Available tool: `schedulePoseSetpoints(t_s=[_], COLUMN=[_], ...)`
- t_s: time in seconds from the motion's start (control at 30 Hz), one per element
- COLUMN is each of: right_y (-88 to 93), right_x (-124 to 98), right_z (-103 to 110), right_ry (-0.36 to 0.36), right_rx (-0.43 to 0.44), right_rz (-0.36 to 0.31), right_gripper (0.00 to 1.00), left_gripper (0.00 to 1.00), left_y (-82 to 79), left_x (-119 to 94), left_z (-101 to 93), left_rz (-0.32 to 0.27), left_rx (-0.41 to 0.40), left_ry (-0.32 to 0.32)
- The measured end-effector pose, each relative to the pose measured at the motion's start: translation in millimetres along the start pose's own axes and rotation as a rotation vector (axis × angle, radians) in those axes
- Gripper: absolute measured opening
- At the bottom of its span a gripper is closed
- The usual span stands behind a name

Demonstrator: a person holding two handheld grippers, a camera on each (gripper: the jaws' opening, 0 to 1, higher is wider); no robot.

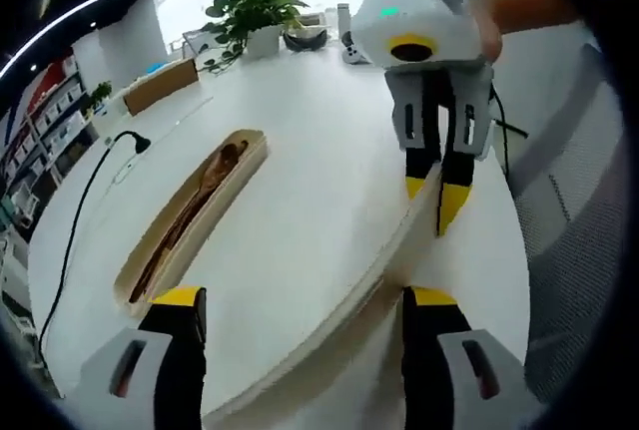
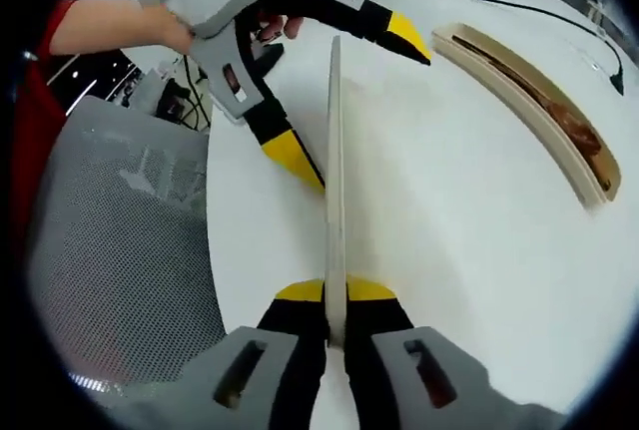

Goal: Arrange the utensils inside the cutlery case until each visible utensil rests in its matching compartment.

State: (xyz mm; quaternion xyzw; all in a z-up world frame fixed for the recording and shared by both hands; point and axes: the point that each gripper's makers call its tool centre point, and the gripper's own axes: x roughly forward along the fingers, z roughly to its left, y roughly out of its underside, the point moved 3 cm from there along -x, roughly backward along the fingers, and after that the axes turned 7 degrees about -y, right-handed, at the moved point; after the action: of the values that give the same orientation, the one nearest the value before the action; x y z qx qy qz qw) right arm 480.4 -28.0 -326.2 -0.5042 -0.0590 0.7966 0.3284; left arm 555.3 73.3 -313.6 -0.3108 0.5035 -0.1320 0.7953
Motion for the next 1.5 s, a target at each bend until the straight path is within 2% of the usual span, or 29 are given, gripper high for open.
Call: schedulePoseSetpoints(t_s=[0.07, 0.1, 0.13, 0.27, 0.3, 0.37, 0.4, 0.43, 0.5, 0.53, 0.57, 0.6, 0.63, 0.67, 0.73, 0.8, 1.03, 1.1, 1.13, 1.37, 1.5], right_y=[-1.3, -2.6, -3.8, -11.4, -12.3, -20.9, -18.9, -19.3, -23.4, -26.3, -25.8, -30.1, -31.0, -34.6, -38.8, -43.6, -41.6, -43.0, -41.5, -38.7, -38.5], right_x=[1, 1, -1, -8, -11, -16, -22, -25, -30, -35, -38, -40, -43, -46, -49, -54, -54, -55, -54, -55, -57], right_z=[14, 17, 18, 17, 22, 24, 33, 34, 32, 37, 35, 31, 29, 30, 30, 32, 42, 30, 39, 40, 43], right_ry=[-0.088, -0.110, -0.133, -0.174, -0.224, -0.275, -0.341, -0.366, -0.395, -0.418, -0.423, -0.422, -0.433, -0.468, -0.499, -0.535, -0.568, -0.573, -0.576, -0.567, -0.591], right_rx=[0.081, 0.102, 0.132, 0.178, 0.243, 0.233, 0.312, 0.313, 0.273, 0.375, 0.382, 0.401, 0.427, 0.470, 0.463, 0.501, 0.489, 0.499, 0.506, 0.541, 0.528], right_rz=[-0.009, -0.018, -0.023, -0.076, -0.076, -0.139, -0.119, -0.114, -0.142, -0.146, -0.135, -0.168, -0.173, -0.194, -0.229, -0.254, -0.203, -0.201, -0.198, -0.184, -0.181], right_gripper=[0.01, 0.01, 0.01, 0.01, 0.01, 0.01, 0.01, 0.01, 0.00, 0.00, 0.00, 0.00, 0.00, 0.00, 0.00, 0.00, 0.00, 0.00, 0.00, 0.00, 0.00], left_gripper=[0.91, 0.92, 0.92, 0.91, 0.90, 0.87, 0.85, 0.83, 0.77, 0.73, 0.72, 0.70, 0.69, 0.69, 0.69, 0.68, 0.57, 0.53, 0.49, 0.47, 0.46], left_y=[-1.8, 0.0, 3.3, 6.2, 5.8, 6.7, 6.6, 2.9, 1.9, 1.6, 0.8, 0.4, -0.6, -1.2, 0.9, 4.1, 6.5, 7.3, 7.5, 7.1, 7.7], left_x=[-4, -7, -9, -19, -21, -22, -23, -26, -28, -29, -30, -31, -32, -32, -31, -28, -32, -33, -33, -36, -36], left_z=[0.4, 0.9, 0.5, -1.1, -1.6, -1.9, -3.7, -5.4, -8.2, -7.9, -8.1, -9.2, -9.5, -9.1, -10.2, -10.9, -11.4, -12.7, -12.6, -8.8, -11.8], left_rz=[-0.051, -0.062, -0.046, -0.063, -0.069, -0.066, -0.065, -0.084, -0.084, -0.078, -0.075, -0.065, -0.065, -0.070, -0.055, -0.050, -0.039, -0.034, -0.034, -0.031, -0.034], left_rx=[0.048, 0.077, 0.089, 0.163, 0.183, 0.248, 0.284, 0.329, 0.330, 0.340, 0.342, 0.339, 0.345, 0.355, 0.357, 0.357, 0.355, 0.349, 0.351, 0.341, 0.333], left_ry=[0.001, 0.001, 0.003, 0.013, 0.013, 0.014, 0.024, 0.027, 0.045, 0.049, 0.053, 0.068, 0.064, 0.059, 0.065, 0.069, 0.067, 0.074, 0.070, 0.056, 0.077])
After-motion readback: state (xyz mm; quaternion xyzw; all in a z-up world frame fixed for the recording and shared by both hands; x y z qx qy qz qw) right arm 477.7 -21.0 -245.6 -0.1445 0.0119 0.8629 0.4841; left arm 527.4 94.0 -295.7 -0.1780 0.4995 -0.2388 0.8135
